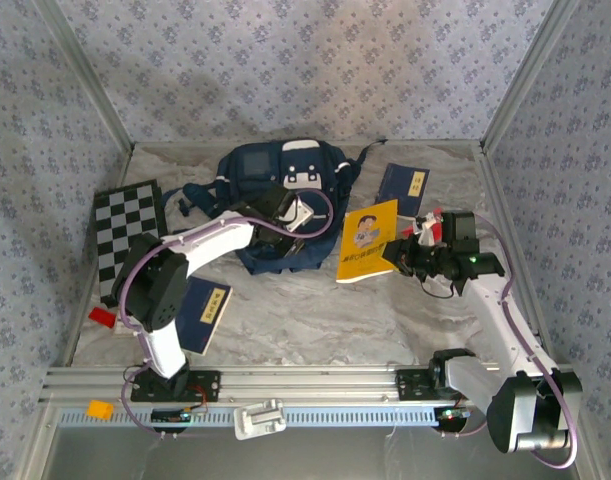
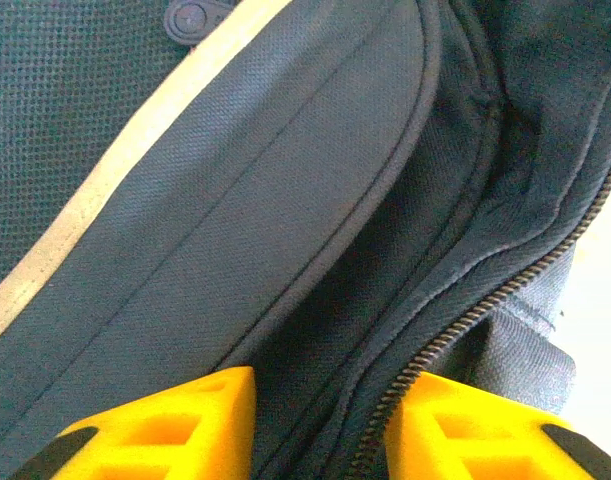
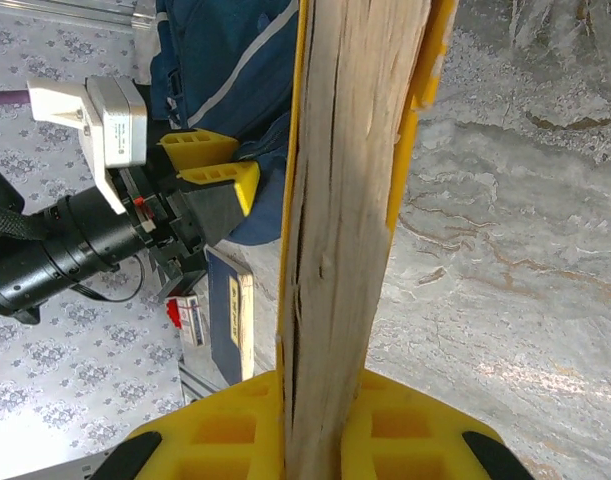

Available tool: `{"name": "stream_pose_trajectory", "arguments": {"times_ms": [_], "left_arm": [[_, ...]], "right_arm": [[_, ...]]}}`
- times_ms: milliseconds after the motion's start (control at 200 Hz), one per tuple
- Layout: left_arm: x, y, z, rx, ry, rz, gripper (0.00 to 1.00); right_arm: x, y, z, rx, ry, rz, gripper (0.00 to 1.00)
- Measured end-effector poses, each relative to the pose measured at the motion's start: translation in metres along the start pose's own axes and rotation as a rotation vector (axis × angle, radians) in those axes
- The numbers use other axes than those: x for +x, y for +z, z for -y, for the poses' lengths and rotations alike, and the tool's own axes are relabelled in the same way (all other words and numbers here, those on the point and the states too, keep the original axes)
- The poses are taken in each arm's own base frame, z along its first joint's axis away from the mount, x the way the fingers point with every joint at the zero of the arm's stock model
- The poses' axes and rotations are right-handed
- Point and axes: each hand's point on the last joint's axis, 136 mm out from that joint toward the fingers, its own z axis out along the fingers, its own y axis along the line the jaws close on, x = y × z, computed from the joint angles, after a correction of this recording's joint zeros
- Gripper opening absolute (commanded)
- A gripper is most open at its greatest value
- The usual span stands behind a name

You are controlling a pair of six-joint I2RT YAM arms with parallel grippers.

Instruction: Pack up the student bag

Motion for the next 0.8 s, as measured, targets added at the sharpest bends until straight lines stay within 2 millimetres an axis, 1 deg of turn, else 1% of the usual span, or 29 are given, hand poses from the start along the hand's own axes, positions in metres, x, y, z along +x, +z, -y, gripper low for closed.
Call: {"name": "stream_pose_trajectory", "arguments": {"times_ms": [85, 170, 225, 280, 385, 550, 620, 720, 800], "left_arm": [[-0.001, 0.000, -0.002, -0.002, -0.002, 0.001, 0.31], [-0.002, 0.002, -0.002, 0.000, -0.003, -0.004, 0.27], [-0.002, 0.003, -0.001, 0.007, 0.001, -0.007, 0.26], [-0.002, 0.003, 0.000, 0.015, -0.001, -0.009, 0.26], [-0.004, 0.001, 0.001, 0.022, -0.007, -0.010, 0.31], [-0.019, -0.005, 0.001, 0.031, -0.019, 0.029, 0.32], [-0.022, -0.006, 0.001, 0.031, -0.019, 0.039, 0.32], [-0.023, -0.004, 0.001, 0.030, -0.021, 0.038, 0.29], [-0.026, 0.001, 0.000, 0.030, -0.023, 0.034, 0.25]], "right_arm": [[0.000, 0.000, 0.000, 0.000, 0.001, 0.001, 0.00], [-0.001, 0.000, 0.000, 0.000, 0.002, 0.002, 0.00], [-0.001, 0.000, 0.000, 0.001, 0.002, 0.002, 0.00], [-0.001, 0.000, 0.001, 0.001, 0.002, 0.003, 0.00], [-0.001, -0.001, 0.001, 0.000, 0.005, 0.004, 0.00], [-0.002, 0.000, 0.000, -0.001, 0.005, 0.006, 0.00], [-0.003, 0.001, 0.001, 0.000, 0.008, 0.005, 0.00], [-0.003, 0.002, 0.002, 0.002, 0.013, 0.003, 0.00], [-0.004, 0.002, 0.002, 0.002, 0.012, 0.003, 0.00]]}}
